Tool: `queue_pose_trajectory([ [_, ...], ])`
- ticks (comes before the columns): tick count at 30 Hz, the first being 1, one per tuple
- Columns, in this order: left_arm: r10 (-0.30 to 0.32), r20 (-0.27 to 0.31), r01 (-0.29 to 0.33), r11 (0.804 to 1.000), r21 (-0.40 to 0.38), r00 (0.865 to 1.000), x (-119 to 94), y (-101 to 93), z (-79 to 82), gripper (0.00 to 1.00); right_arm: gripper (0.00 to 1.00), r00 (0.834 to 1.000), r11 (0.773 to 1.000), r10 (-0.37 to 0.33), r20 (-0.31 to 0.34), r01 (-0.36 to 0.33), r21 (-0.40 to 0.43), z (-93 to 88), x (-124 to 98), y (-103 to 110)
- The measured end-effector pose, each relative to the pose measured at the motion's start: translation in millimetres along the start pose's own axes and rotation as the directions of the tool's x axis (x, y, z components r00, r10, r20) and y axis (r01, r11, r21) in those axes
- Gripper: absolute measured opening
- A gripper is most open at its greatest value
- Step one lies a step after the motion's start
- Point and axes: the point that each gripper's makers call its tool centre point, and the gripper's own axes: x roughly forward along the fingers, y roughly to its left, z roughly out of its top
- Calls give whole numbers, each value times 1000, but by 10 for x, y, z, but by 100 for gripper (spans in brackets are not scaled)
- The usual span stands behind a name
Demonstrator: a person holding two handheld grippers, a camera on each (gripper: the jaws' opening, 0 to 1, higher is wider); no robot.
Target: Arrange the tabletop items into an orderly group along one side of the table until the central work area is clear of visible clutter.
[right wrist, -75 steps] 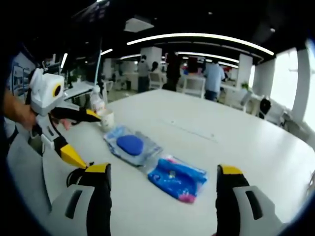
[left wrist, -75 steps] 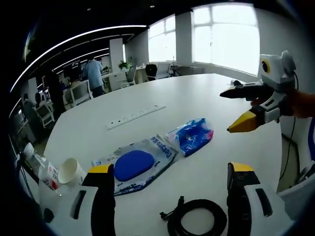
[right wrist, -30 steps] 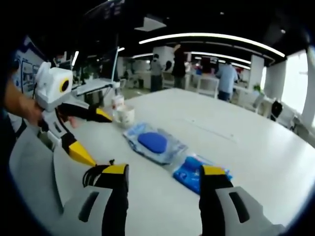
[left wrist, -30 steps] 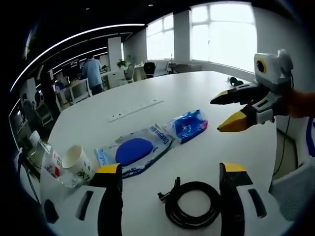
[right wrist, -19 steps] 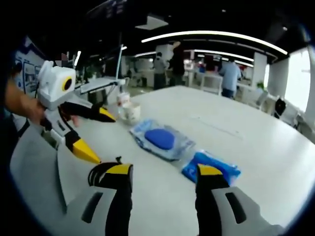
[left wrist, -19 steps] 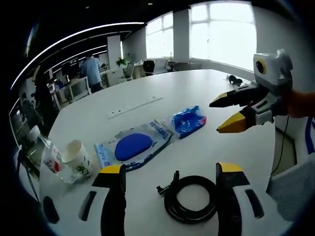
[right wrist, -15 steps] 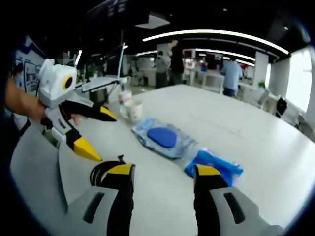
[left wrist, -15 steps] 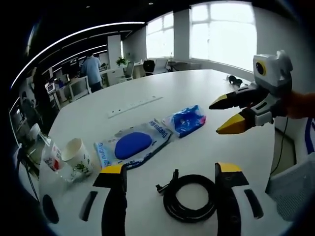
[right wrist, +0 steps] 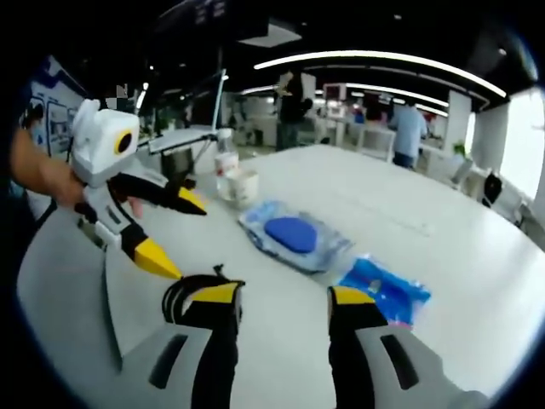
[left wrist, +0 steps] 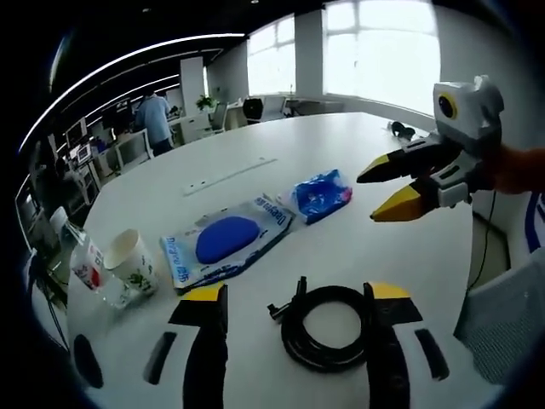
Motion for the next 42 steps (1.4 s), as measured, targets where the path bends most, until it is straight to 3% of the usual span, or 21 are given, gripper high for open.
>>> queue_pose_trajectory([
  [17, -21, -39, 21, 1000, 10, 999, 22, -23, -146, 55, 28, 998, 998, 61, -31, -61, -1, -76, 122, 192],
  [42, -37, -106, 36, 999, -4, 994, 131, -40, -429, 47, 24, 986, 992, 123, -115, -121, 23, -363, 347, 527],
])
